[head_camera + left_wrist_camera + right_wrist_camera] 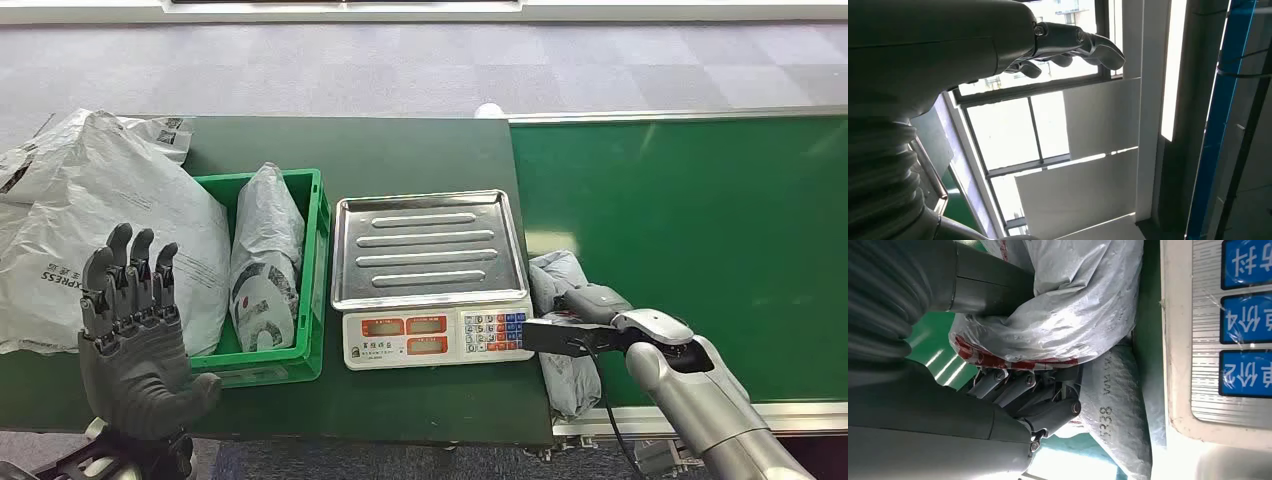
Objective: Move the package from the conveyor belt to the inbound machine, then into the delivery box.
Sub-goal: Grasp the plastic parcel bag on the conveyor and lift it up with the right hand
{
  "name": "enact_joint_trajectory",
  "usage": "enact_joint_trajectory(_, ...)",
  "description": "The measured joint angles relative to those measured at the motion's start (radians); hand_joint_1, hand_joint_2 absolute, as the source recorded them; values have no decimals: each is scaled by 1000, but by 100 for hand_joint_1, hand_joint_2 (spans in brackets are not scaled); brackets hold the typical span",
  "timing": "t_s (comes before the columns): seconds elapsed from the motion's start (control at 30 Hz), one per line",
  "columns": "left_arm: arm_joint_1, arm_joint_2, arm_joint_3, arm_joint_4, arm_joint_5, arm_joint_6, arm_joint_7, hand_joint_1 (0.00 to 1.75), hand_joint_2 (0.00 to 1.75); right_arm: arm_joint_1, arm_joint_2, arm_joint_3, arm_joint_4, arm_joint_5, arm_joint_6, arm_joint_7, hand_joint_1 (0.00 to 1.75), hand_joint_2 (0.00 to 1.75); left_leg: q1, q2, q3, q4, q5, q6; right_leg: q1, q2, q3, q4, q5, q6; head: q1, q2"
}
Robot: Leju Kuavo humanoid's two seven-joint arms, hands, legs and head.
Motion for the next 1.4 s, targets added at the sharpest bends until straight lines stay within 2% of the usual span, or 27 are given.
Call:
enact_joint_trajectory(0.23,0,0,0,0,0,0,0,0,175,0,-1,5,0,-2,-7,7,175,175,0,0,0,0,0,0,0,0,0,0,0,0,0,0)
enact_joint_trajectory(0.3,5,-1,1,-4,-7,0,-2,0,175,2,9,1,-16,48,-65,8,175,175,0,0,-2,0,0,0,0,0,0,1,0,0,0,0)
enact_joint_trajectory(0.33,12,-4,3,-10,-13,0,-4,0,175,4,22,-9,-44,99,-131,19,175,175,0,0,-3,0,0,0,0,0,-1,1,1,0,0,0)
enact_joint_trajectory(0.37,21,-7,5,-18,-20,0,-6,0,175,5,43,-25,-87,156,-237,40,175,175,0,1,-5,0,1,0,0,2,-4,1,2,0,0,0)
enact_joint_trajectory(0.47,45,-18,10,-38,-31,0,-9,0,175,-15,103,-78,-244,250,-635,113,175,175,-1,3,-6,0,2,-1,-1,3,-9,2,2,-1,0,0)
enact_joint_trajectory(0.5,49,-21,11,-42,-32,0,-9,0,175,-28,116,-90,-285,259,-729,121,175,175,0,2,-6,0,2,-1,0,2,-8,2,2,-1,0,0)
enact_joint_trajectory(0.67,54,-31,14,-48,-31,0,-9,0,175,-37,174,-153,-404,326,-920,65,175,175,0,-4,-4,0,2,-1,0,-4,-4,1,0,-1,0,0)
enact_joint_trajectory(0.77,46,-37,14,-41,-26,0,-9,0,175,-27,242,-222,-487,332,-1057,-65,175,175,0,-5,-4,0,2,-1,0,-4,-4,1,0,-1,0,0)
enact_joint_trajectory(0.83,33,-39,14,-33,-19,0,-9,0,175,-26,309,-287,-545,313,-1077,-206,175,175,0,-4,-4,0,2,-1,0,-3,-4,1,0,-1,0,0)
enact_joint_trajectory(0.9,21,-39,14,-26,-10,0,-9,0,175,-28,371,-348,-588,295,-1080,-305,175,175,0,-3,-3,0,2,-1,0,-2,-4,1,0,-1,0,0)
enact_joint_trajectory(1.07,10,-40,14,-13,6,0,-9,0,175,-40,472,-451,-642,261,-1080,-414,175,175,0,-3,-3,0,2,-1,0,-3,-4,1,0,-1,0,0)
enact_joint_trajectory(1.17,9,-40,14,-10,9,0,-9,0,175,-44,505,-482,-651,253,-1081,-414,175,175,0,-3,-3,0,2,-1,0,-2,-3,1,0,0,0,0)
enact_joint_trajectory(1.27,9,-40,14,-10,9,0,-9,0,175,-44,508,-481,-640,254,-1079,-375,175,175,0,-3,-3,0,2,-1,0,-3,-3,1,0,0,0,0)
enact_joint_trajectory(1.4,9,-40,14,-10,9,0,-9,0,175,-44,510,-481,-631,256,-1079,-367,175,175,0,-3,-3,0,2,-1,0,-3,-3,1,0,0,0,0)
